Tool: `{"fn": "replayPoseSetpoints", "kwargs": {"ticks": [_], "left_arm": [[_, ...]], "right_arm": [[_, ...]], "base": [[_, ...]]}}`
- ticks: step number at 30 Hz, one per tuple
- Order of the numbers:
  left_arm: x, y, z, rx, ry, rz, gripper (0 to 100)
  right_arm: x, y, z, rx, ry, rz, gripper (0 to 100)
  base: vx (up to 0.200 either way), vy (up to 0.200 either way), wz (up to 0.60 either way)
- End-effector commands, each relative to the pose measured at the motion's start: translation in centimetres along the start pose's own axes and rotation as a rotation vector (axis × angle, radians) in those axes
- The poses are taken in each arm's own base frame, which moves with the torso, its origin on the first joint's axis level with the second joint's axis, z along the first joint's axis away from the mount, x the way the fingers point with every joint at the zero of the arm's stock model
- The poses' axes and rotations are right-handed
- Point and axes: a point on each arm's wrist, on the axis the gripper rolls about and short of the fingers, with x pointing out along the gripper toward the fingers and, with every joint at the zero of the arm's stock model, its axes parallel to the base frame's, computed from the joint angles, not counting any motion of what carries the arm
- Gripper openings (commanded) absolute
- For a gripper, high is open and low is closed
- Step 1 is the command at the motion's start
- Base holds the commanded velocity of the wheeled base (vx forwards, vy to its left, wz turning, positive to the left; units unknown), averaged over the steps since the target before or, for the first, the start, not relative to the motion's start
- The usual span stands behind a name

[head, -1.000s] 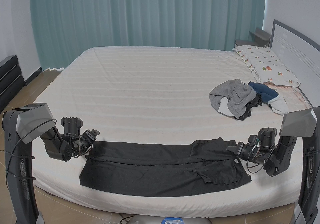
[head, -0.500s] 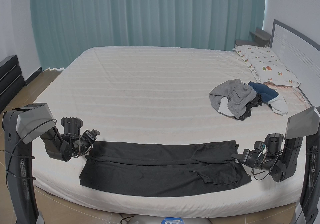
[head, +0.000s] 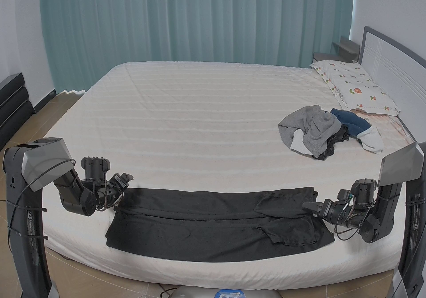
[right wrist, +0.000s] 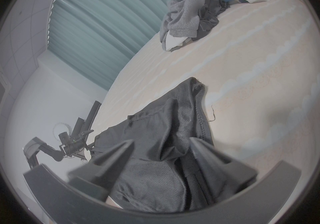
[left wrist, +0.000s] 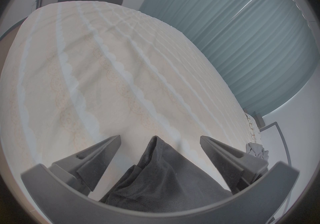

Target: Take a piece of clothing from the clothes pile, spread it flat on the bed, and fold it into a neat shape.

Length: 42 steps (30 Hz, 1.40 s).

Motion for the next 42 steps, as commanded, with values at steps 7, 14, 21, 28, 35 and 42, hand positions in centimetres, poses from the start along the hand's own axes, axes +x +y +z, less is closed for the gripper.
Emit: {"fn": "replayPoseSetpoints", "kwargs": {"ticks": [7,14,21,28,35,42], "left_arm": [[-1.2,1.2,-1.0,0.005,-0.023,-0.023,100],[-2.2,1.3,-1.3,0.032,-0.014,-0.010,100],[-5.9,0.2,-0.3,0.105,-0.026,-0.028,100],[-9.7,-0.3,-1.2,0.221,0.119,0.070,100],[-8.4,0.5,-1.9,0.225,0.155,0.104,100],[-6.5,1.0,-2.8,0.224,0.169,0.109,100]], "right_arm": [[0.2,1.6,1.1,0.138,-0.104,-0.018,100],[0.8,1.9,0.9,0.132,-0.126,-0.044,100],[0.8,2.0,1.0,0.142,-0.130,-0.041,100],[0.9,1.9,0.9,0.147,-0.129,-0.043,100],[0.8,2.0,1.2,0.146,-0.137,-0.039,100],[0.3,2.8,1.7,0.140,-0.153,-0.036,100]], "base": [[0.000,0.000,0.00],[0.000,0.000,0.00],[0.000,0.000,0.00],[0.000,0.000,0.00],[0.000,0.000,0.00],[0.000,0.000,0.00]]}}
